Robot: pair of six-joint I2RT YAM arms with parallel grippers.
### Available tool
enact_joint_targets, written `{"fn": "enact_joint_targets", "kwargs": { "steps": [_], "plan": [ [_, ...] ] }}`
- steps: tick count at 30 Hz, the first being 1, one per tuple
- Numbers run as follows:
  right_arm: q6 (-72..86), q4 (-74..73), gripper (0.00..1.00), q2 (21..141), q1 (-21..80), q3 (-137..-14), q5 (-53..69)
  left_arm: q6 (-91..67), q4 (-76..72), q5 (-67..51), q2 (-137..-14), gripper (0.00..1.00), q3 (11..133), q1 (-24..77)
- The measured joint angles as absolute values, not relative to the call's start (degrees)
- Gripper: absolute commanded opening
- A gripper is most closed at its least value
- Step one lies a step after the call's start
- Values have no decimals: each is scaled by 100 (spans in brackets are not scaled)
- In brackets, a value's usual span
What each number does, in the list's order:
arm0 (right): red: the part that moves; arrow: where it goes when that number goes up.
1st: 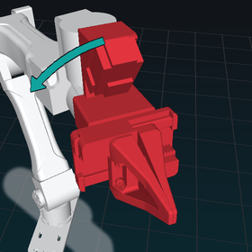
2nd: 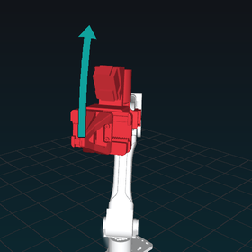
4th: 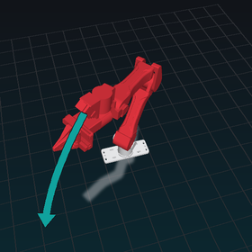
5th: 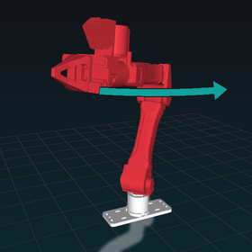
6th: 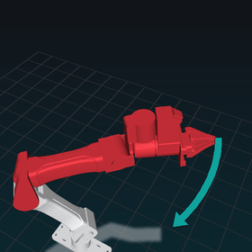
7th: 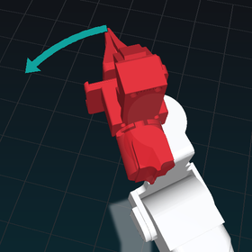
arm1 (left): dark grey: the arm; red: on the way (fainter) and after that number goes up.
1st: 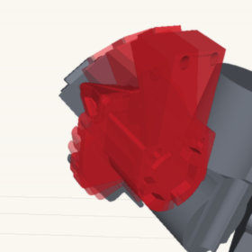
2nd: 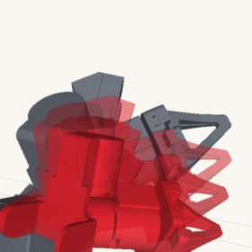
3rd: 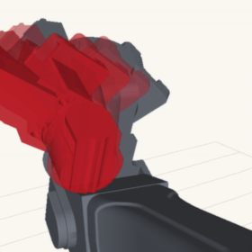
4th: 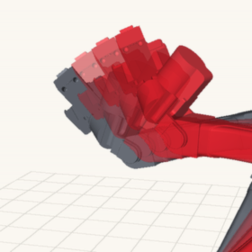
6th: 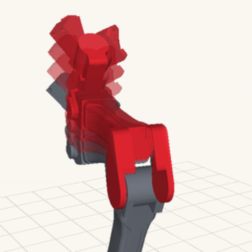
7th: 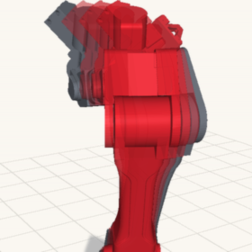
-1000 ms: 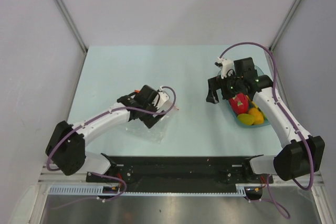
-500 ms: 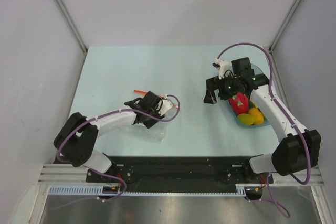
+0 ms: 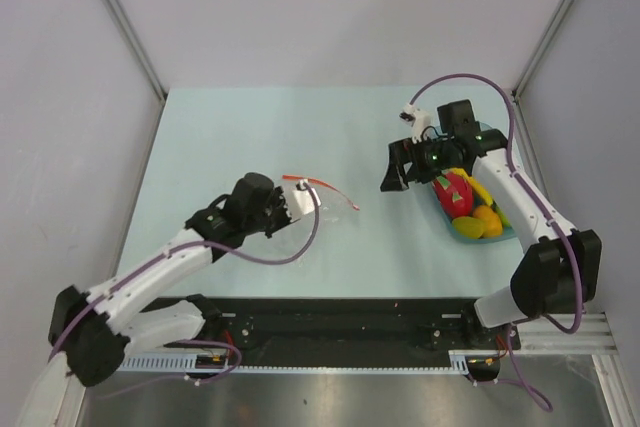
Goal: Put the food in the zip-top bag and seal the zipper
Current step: Pick up the zipper food storage bag at the center of the board, then open the zipper of the food storage bag.
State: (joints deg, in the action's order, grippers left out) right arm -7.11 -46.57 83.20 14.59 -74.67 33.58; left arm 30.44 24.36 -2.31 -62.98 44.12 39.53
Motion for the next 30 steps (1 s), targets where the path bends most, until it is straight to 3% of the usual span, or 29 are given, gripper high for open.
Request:
{"fn": "enact_joint_targets", "kwargs": {
  "steps": [11, 17, 26, 30],
  "plan": [
    [543, -3920, 100, 9098, 1083, -7550, 5065, 4606, 2519, -598, -4589, 0, 3922, 4268],
    [1776, -2917, 100, 9218, 738, -6709, 5760, 5092, 2279, -451, -4128, 0, 3612, 4442],
    [2995, -1732, 98, 9684, 1570, -6626, 6423, 5411, 2110, -287, -4005, 0, 3444, 4624],
    [3192, -1420, 91, 10005, 2034, -6705, 6504, 5411, 2045, -220, -4005, 0, 3444, 4659]
  ]
}}
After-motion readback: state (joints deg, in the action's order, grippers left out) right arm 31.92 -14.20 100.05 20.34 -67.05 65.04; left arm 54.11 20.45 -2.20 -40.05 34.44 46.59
